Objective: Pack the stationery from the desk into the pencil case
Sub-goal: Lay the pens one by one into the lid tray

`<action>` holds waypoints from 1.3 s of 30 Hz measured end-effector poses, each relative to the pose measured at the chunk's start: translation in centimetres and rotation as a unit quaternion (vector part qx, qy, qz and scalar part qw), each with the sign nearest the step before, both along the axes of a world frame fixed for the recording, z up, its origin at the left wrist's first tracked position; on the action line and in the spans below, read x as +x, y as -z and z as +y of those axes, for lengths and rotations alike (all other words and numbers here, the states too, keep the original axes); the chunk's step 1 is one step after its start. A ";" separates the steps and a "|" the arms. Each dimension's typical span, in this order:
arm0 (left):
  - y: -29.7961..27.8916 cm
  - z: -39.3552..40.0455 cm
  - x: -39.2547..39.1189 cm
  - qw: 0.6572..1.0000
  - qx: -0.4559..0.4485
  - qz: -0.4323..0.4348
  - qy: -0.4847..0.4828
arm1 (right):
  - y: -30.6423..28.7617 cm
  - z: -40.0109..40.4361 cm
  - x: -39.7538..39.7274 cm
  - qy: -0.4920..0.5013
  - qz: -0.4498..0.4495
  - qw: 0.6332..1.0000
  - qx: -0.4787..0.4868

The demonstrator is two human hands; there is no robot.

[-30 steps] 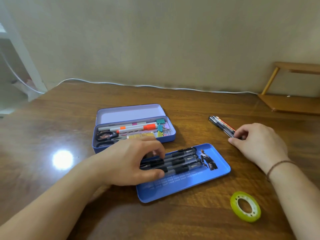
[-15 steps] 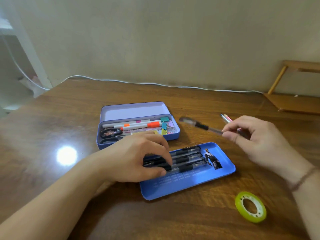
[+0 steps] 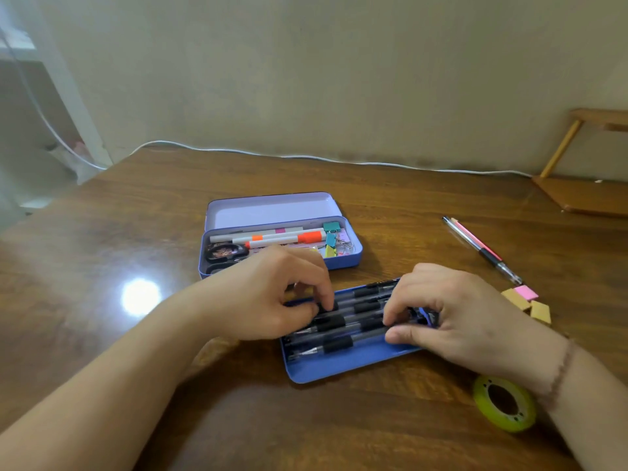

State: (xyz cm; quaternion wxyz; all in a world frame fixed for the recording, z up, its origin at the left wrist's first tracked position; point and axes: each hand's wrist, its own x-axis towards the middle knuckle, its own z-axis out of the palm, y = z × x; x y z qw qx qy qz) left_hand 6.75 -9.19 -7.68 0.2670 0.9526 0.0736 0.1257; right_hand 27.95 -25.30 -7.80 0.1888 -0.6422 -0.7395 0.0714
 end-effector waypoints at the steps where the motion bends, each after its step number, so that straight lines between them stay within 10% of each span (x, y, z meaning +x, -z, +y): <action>1: 0.0 0.0 -0.1 1.000 0.002 0.006 0.005 | -0.1 0.0 0.0 0.005 -0.002 1.000 0.006; 24: -0.4 -1.1 0.0 0.997 0.045 0.067 0.016 | -0.1 0.4 -0.6 0.077 0.039 0.996 -0.011; 28: -0.4 -1.1 0.2 0.996 0.055 0.070 0.018 | -0.6 -0.1 4.4 0.292 0.056 0.943 0.150; 39: 0.2 -1.2 0.3 0.998 0.062 0.028 0.015 | 0.8 0.2 8.3 0.548 -0.052 0.834 0.013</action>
